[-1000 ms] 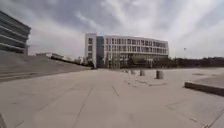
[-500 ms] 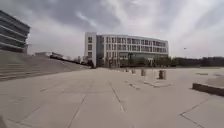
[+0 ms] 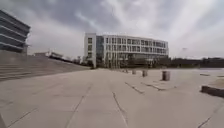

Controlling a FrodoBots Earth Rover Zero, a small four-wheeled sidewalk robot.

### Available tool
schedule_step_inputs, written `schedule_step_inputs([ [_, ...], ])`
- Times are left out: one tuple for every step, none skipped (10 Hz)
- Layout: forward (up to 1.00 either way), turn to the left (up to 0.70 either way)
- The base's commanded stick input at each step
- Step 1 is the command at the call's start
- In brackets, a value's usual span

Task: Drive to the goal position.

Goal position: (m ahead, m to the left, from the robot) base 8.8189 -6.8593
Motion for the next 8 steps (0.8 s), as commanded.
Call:
schedule_step_inputs([
  [0.7,0.0],
  [0.7,0.0],
  [0.7,0.0],
  [0.7,0.0],
  [0.7,0.0],
  [0.7,0.0],
  [0.7,0.0],
  [0.7,-0.05],
])
